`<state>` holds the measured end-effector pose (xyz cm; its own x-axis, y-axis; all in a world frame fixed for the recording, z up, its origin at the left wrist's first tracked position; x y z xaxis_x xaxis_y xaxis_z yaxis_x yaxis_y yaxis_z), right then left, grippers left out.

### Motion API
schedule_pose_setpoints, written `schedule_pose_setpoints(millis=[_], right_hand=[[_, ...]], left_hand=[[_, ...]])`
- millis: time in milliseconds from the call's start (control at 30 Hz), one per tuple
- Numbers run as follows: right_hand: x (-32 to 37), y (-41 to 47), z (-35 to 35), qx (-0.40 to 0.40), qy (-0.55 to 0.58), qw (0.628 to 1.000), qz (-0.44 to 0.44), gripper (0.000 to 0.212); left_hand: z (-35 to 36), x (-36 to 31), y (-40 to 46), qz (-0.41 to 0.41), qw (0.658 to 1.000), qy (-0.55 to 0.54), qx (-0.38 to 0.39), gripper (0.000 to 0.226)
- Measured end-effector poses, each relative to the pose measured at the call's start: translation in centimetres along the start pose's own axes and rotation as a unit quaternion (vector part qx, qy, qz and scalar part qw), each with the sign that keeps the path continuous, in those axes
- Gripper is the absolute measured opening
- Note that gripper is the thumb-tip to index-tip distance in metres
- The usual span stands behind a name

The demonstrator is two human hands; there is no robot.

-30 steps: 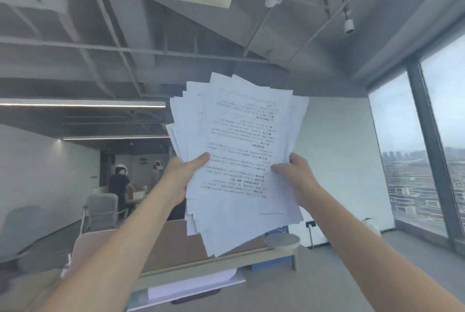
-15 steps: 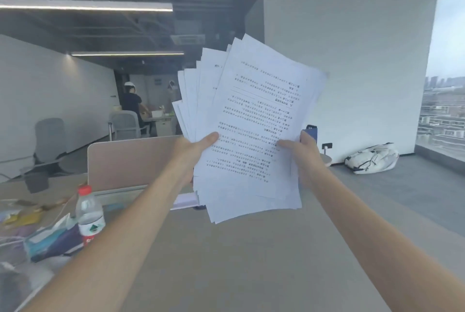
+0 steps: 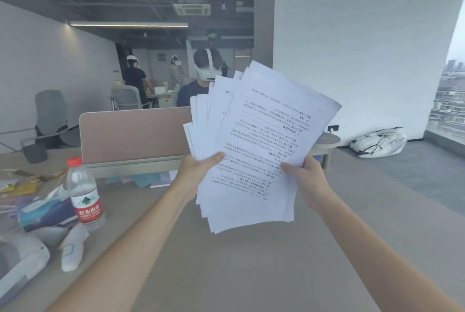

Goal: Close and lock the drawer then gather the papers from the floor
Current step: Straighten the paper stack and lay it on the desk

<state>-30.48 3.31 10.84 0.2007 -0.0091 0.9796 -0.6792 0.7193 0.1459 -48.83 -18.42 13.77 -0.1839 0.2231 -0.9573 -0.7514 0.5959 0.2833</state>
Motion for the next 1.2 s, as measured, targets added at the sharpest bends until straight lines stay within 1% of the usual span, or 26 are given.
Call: schedule_pose_setpoints(millis=[233, 400, 467, 633, 767, 900, 933, 1000, 1100, 1200], right_hand=[[-0.1, -0.9, -0.1, 0.031, 0.002, 0.999, 0.004, 0.040], [0.5, -0.8, 0.5, 0.038, -0.007, 0.999, -0.003, 0.030], [0.8, -1.1, 0.6, 0.049, -0.017, 0.999, -0.014, 0.035], [1.3, -1.6, 0.5, 0.066, -0.026, 0.997, -0.029, 0.046], [1.5, -1.9, 0.3, 0.071, -0.030, 0.996, -0.035, 0.056], [0.7, -2.4, 0.2, 0.075, -0.038, 0.996, -0.032, 0.063], [0.3, -2.6, 0.3, 0.077, -0.042, 0.996, -0.030, 0.064], [-1.1, -2.8, 0.6, 0.086, -0.044, 0.995, -0.021, 0.062], [-2.9, -3.1, 1.3, 0.087, -0.043, 0.995, -0.011, 0.055], [-4.5, -2.6, 1.5, 0.080, -0.023, 0.997, 0.003, 0.048]], left_hand=[[1.0, 0.2, -1.3, 0.024, 0.999, -0.027, 0.014, 0.024], [1.7, -0.2, -1.9, 0.030, 0.999, -0.008, 0.020, 0.022], [1.9, -0.2, -2.0, 0.030, 0.999, -0.013, 0.015, 0.026], [2.6, 0.3, -2.8, 0.016, 1.000, -0.015, -0.007, 0.024], [2.9, 0.8, -3.7, 0.007, 1.000, -0.014, -0.012, 0.028], [2.8, 1.5, -4.5, 0.005, 0.999, -0.018, -0.029, 0.019], [2.7, 1.9, -4.7, 0.003, 0.999, -0.018, -0.031, 0.020], [2.5, 2.7, -4.9, -0.005, 0.999, -0.016, -0.031, 0.023], [2.2, 3.7, -5.0, -0.013, 1.000, -0.008, -0.021, 0.020], [2.0, 4.6, -4.9, -0.024, 1.000, 0.007, -0.009, 0.027]])
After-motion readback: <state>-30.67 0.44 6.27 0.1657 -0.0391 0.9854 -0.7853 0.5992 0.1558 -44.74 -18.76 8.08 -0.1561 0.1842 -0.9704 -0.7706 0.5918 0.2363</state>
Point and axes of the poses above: each hand's wrist, its own y-axis towards the middle knuckle, its own z-axis out of the palm, x = y × z, the point moved 7 cm from there along y, towards the middle knuckle, and after that the axes turned 6 degrees about z, right-handed, at the moved point
